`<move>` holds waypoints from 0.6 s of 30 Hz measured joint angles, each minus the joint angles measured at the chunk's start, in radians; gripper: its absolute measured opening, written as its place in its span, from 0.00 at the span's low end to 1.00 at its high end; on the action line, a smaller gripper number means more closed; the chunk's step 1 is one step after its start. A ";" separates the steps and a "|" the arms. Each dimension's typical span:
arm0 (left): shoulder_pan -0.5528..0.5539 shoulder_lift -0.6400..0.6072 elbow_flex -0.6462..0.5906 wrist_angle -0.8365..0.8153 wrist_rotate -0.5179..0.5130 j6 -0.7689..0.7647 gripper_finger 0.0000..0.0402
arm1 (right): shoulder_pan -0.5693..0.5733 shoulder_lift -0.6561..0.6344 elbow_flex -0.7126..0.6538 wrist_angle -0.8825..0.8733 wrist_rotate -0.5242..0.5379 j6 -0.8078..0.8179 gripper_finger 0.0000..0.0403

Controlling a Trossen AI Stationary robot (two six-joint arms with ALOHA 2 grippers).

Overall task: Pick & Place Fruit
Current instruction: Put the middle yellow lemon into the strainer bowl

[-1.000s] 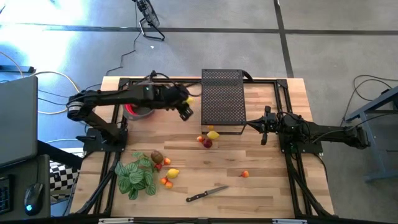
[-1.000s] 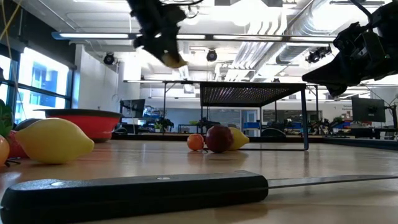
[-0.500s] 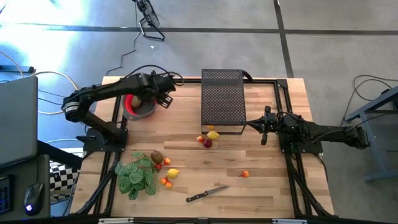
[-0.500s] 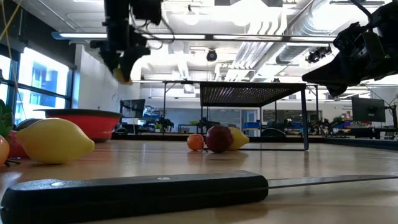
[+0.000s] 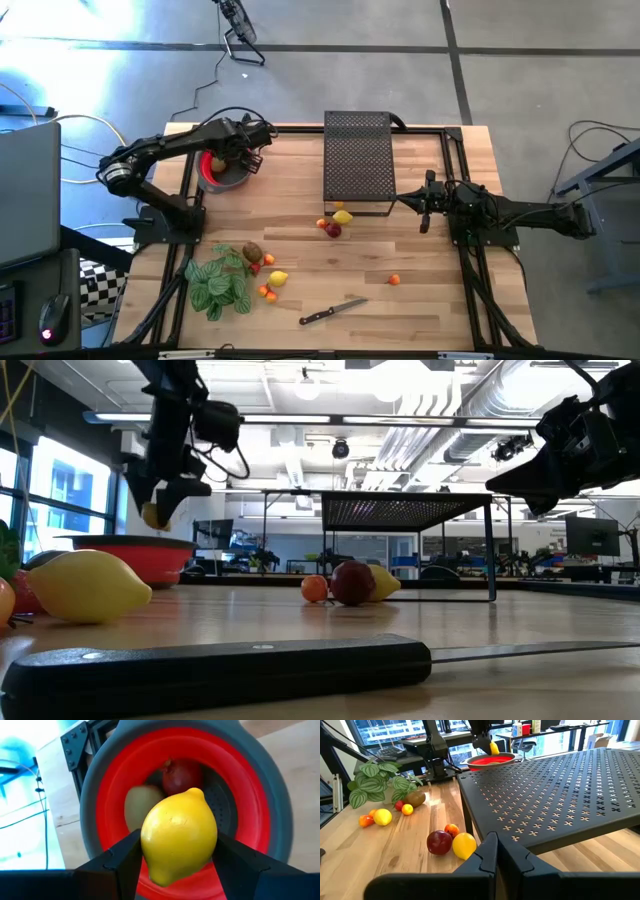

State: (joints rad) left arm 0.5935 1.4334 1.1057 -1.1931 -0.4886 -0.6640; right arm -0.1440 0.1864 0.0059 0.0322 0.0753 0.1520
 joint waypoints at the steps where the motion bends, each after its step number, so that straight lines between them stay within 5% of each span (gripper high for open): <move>1: 0.008 0.000 -0.004 0.008 0.002 0.000 0.51 | 0.000 0.000 0.000 0.000 0.000 0.000 0.00; 18: 0.022 0.000 -0.023 0.076 0.023 0.005 0.51 | 0.000 0.000 0.000 0.000 0.000 0.000 0.00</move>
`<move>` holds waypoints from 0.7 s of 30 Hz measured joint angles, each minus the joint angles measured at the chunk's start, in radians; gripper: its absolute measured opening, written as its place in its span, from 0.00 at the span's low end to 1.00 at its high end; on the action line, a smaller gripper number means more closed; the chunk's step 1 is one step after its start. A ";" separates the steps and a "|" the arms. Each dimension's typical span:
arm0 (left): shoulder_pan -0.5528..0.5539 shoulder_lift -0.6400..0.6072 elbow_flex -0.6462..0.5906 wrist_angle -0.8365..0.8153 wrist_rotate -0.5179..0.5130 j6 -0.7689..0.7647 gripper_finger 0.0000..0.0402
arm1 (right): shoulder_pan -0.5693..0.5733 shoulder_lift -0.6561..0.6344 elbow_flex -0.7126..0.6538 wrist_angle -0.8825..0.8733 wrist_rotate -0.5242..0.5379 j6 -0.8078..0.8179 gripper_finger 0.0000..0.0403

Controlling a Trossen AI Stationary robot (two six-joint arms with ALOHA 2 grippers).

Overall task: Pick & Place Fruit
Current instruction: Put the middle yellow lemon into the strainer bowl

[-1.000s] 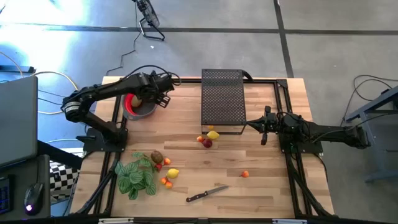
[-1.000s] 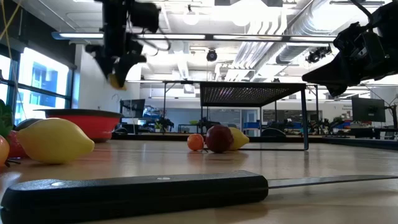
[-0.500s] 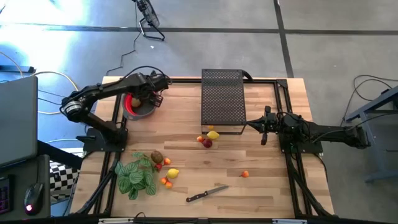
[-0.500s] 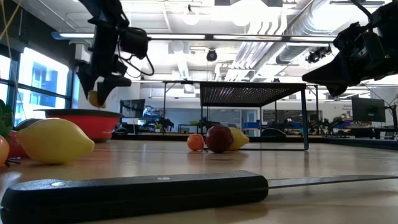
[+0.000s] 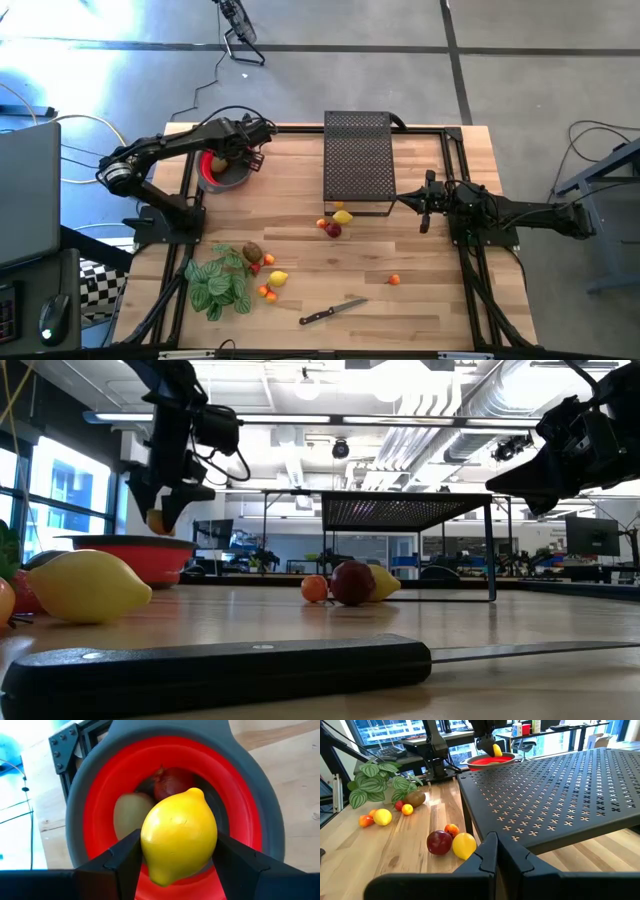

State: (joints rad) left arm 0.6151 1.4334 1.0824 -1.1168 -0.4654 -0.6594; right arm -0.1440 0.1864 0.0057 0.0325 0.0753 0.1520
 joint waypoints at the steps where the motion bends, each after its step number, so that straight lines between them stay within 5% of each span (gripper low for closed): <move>1: 0.000 0.000 0.000 0.000 0.003 0.000 0.51 | 0.000 0.000 0.000 0.000 0.000 0.000 0.00; 21: 0.000 0.002 0.000 0.041 0.006 -0.001 0.51 | 0.000 0.000 0.000 0.000 0.000 0.000 0.00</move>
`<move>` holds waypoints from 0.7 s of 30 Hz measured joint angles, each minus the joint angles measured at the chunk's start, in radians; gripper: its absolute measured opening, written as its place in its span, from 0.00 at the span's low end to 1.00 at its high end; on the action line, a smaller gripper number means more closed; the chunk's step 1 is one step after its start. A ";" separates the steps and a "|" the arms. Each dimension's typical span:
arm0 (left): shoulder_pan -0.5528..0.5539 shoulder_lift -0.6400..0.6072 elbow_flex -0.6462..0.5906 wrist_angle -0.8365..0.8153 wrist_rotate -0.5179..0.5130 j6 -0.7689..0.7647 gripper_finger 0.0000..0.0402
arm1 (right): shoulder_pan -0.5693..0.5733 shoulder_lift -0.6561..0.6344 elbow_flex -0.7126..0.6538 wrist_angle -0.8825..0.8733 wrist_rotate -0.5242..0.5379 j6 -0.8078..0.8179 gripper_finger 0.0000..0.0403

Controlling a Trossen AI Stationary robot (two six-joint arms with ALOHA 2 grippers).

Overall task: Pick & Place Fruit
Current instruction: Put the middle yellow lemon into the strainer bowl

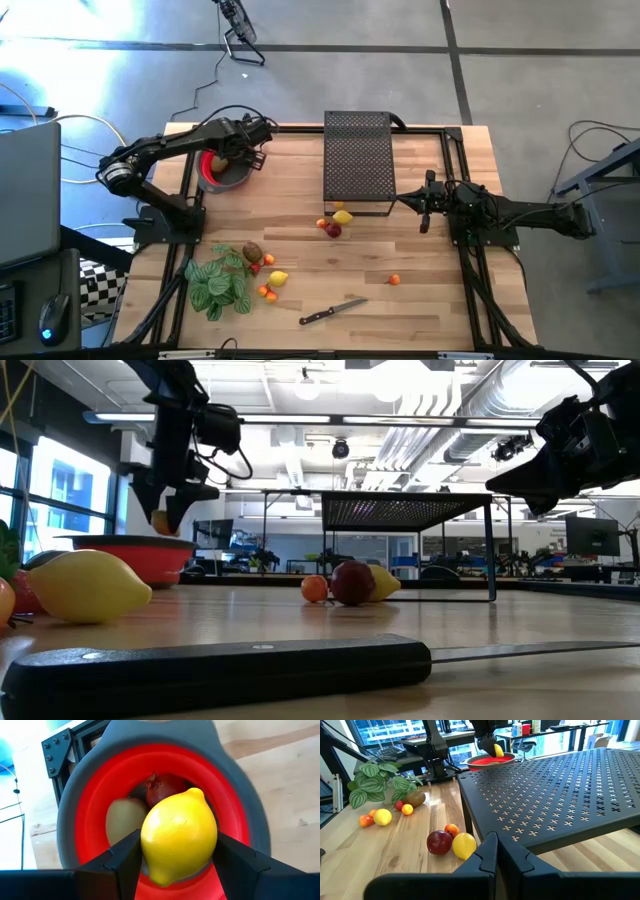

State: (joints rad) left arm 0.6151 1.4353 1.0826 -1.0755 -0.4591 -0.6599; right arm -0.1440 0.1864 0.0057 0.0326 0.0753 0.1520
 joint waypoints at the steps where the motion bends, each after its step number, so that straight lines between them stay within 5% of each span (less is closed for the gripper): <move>1: 0.000 0.001 0.000 0.010 0.000 0.000 0.51 | 0.000 0.000 0.000 0.000 0.000 0.000 0.00; 21: 0.000 0.001 0.000 0.038 0.007 -0.003 0.58 | 0.000 0.000 0.000 0.000 0.000 0.000 0.00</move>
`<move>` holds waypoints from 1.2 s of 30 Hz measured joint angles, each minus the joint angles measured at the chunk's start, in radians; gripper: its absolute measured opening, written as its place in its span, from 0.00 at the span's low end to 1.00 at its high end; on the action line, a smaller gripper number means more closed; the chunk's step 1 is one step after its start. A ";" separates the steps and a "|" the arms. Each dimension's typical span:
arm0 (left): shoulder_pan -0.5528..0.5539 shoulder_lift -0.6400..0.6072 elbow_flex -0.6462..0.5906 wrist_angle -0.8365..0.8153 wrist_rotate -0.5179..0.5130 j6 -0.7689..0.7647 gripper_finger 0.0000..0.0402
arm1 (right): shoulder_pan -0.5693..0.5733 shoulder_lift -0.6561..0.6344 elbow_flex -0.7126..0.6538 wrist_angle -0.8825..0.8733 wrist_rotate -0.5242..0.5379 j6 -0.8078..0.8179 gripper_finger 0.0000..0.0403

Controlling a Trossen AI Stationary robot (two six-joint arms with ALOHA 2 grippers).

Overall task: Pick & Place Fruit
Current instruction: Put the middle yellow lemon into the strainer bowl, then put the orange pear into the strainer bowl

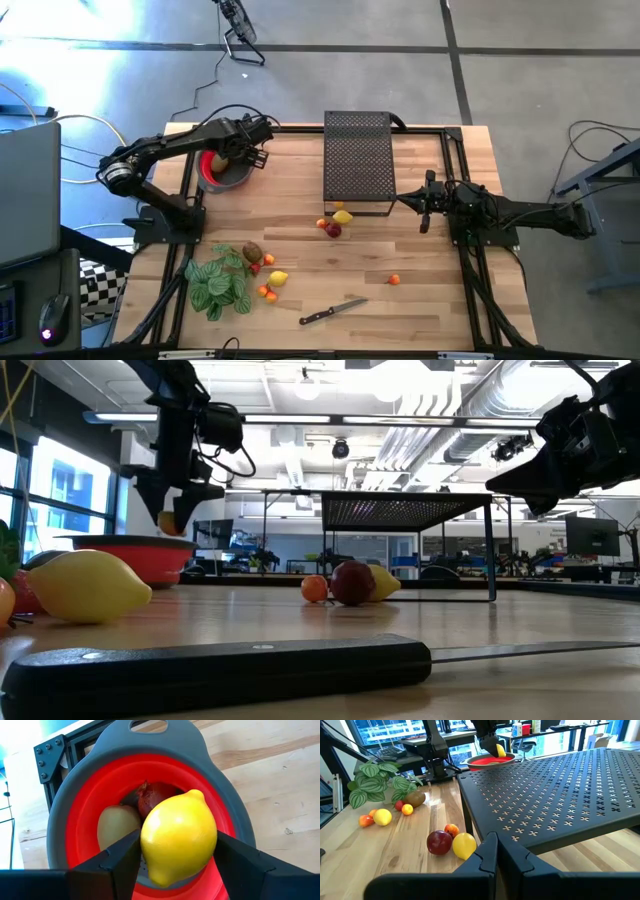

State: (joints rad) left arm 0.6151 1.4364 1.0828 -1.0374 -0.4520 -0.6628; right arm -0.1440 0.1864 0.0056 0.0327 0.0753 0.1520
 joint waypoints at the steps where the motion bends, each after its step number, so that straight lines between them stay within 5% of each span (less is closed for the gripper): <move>1: 0.000 0.000 0.000 0.000 0.001 0.000 0.59 | 0.000 0.000 0.000 0.000 0.000 0.000 0.00; 12: 0.000 0.000 0.000 -0.003 0.019 0.000 0.75 | 0.000 0.000 0.000 0.000 0.000 0.000 0.00; 17: 0.000 0.000 0.001 -0.001 0.020 0.006 0.75 | 0.000 0.000 0.000 0.000 0.000 0.000 0.00; 36: -0.243 -0.021 0.069 0.246 0.096 0.324 0.27 | 0.000 0.000 0.000 0.001 -0.003 0.000 0.00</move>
State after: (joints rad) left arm 0.3718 1.4155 1.1519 -0.7917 -0.3557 -0.3386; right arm -0.1440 0.1865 0.0057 0.0338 0.0723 0.1520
